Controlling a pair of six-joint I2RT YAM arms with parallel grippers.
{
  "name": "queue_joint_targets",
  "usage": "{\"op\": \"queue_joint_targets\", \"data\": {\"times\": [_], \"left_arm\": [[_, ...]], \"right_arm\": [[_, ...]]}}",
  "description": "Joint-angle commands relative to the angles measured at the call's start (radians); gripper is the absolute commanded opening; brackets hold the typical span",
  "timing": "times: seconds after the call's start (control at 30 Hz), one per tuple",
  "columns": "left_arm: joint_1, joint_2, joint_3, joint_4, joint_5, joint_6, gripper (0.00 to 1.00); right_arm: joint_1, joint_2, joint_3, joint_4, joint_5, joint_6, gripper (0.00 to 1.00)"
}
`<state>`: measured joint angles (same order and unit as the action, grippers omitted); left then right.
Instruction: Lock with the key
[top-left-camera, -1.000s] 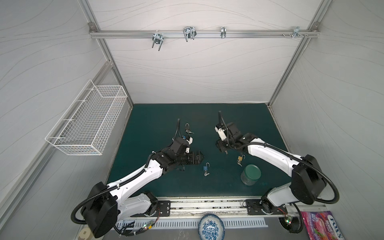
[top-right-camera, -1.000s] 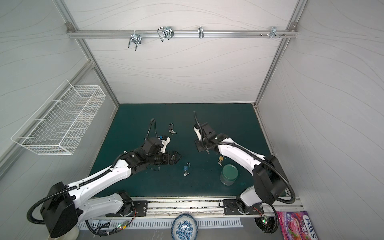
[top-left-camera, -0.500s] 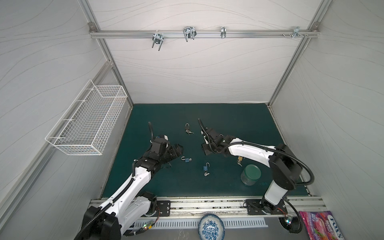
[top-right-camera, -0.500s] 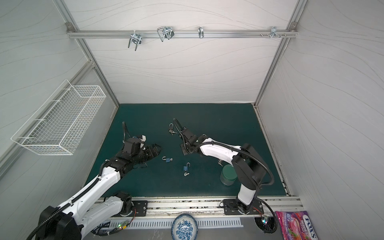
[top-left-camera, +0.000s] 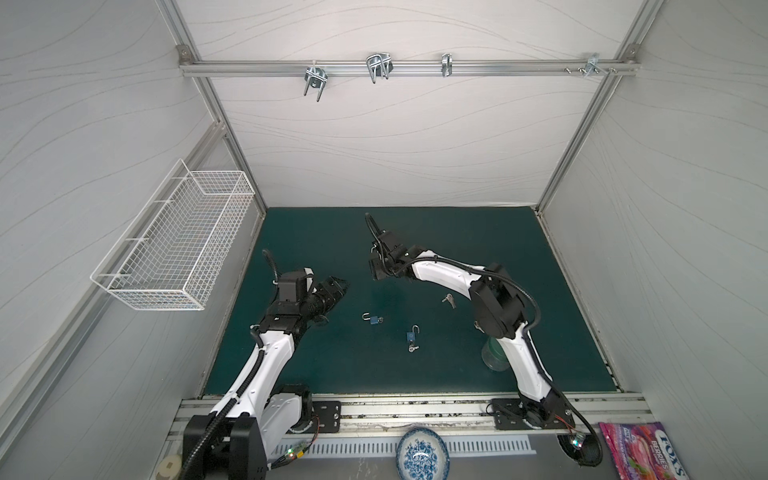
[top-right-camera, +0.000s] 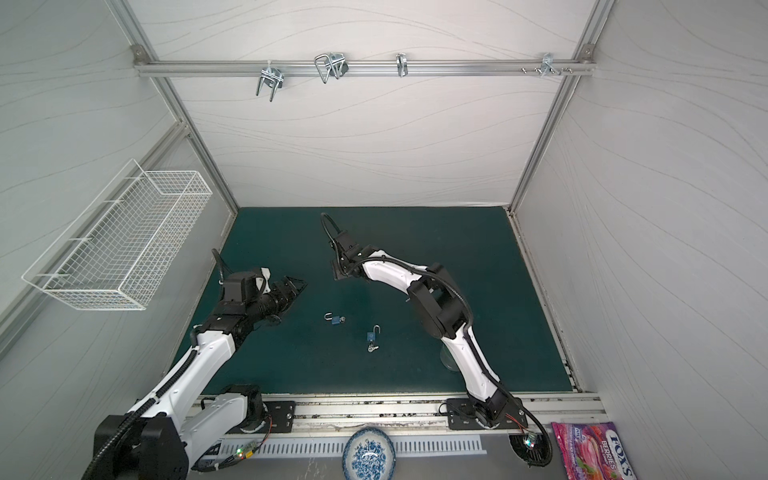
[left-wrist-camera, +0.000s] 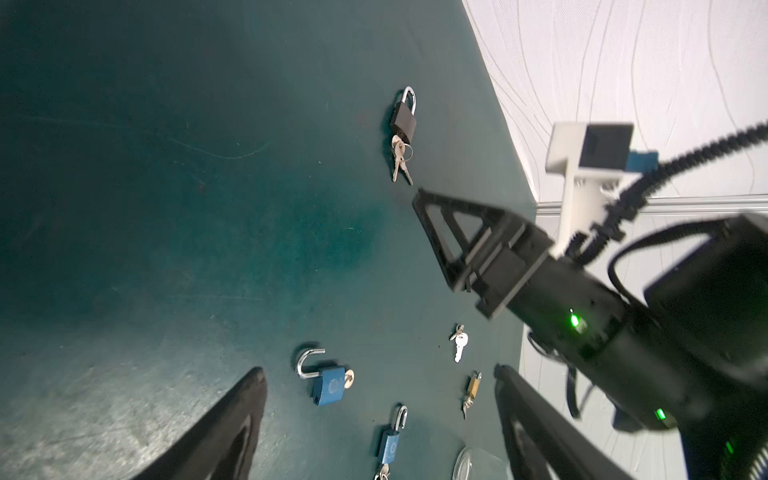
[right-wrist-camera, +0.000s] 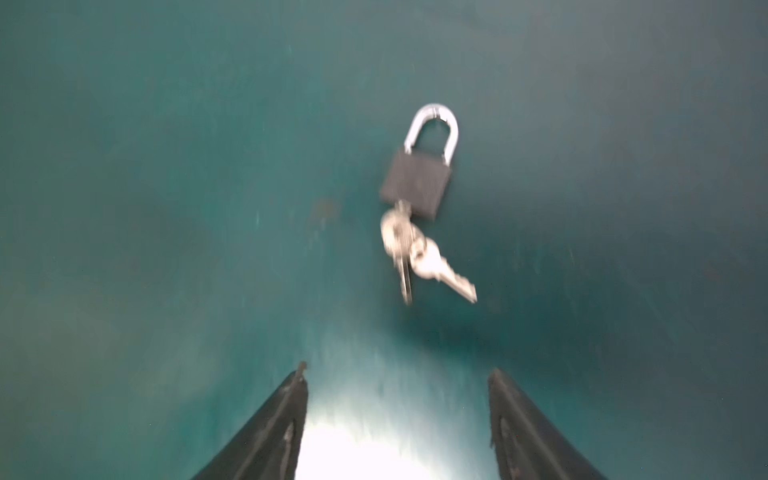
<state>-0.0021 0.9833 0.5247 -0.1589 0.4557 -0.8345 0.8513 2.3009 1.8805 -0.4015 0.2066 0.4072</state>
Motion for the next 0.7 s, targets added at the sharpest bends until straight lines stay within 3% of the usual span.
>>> {"op": "queue_joint_targets", "data": {"times": [0.0, 0.2, 0.4, 0.67], "left_arm": [[0.017, -0.013, 0.031, 0.008, 0.033, 0.002, 0.86], [0.036, -0.031, 0.032, -0.015, 0.041, 0.004, 0.86], [0.045, -0.045, 0.032, -0.027, 0.048, 0.006, 0.86], [0.051, -0.05, 0.035, -0.029, 0.057, 0.007, 0.86]], "right_arm": [[-0.015, 0.093, 0.136, -0.09, 0.021, 0.03, 0.72], [-0.023, 0.234, 0.339, -0.134, 0.018, -0.002, 0.69], [-0.029, 0.413, 0.646, -0.262, 0.022, -0.034, 0.67], [-0.048, 0.456, 0.694, -0.31, 0.051, 0.009, 0.64]]}}
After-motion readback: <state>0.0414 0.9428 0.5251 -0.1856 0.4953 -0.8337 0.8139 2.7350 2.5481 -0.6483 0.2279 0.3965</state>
